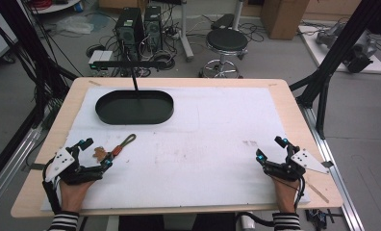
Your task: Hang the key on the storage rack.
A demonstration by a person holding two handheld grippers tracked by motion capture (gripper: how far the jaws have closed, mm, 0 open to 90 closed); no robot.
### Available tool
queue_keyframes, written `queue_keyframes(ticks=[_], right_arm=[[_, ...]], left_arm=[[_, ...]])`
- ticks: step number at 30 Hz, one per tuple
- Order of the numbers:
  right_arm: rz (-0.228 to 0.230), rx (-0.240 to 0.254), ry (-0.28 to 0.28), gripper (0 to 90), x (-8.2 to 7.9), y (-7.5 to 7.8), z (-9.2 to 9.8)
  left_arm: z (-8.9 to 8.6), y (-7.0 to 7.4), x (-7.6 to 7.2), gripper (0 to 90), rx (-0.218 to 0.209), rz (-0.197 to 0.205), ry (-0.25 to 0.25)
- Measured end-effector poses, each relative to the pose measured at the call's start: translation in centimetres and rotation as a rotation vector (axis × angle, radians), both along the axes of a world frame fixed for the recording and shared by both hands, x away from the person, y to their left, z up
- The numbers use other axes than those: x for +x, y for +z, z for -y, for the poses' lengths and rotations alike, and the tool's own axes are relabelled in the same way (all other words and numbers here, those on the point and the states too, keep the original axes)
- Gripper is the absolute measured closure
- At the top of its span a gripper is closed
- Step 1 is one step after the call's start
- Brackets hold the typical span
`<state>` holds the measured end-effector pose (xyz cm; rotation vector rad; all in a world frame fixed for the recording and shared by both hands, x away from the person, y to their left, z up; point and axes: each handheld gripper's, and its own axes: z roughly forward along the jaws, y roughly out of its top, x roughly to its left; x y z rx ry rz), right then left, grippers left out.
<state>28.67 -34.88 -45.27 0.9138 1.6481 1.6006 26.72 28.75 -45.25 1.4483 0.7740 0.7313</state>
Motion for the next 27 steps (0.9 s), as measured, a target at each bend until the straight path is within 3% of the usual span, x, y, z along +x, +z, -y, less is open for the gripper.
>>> queue_keyframes(ticks=[20,24,27], right_arm=[[0.014,-0.013,0.000,9.3,-0.2,0.0,-0.2],[0.014,-0.011,-0.001,9.3,-0.1,0.0,-0.1],[0.013,-0.020,0.001,9.4,-0.1,0.0,-0.2]], left_arm=[[-0.1,0.1,0.0,5.6,-0.001,-0.011,0.007],[-0.3,1.1,-0.2,5.6,-0.015,-0.034,-0.018],[-0.4,2.6,-0.3,5.6,0.022,-0.027,-0.034]])
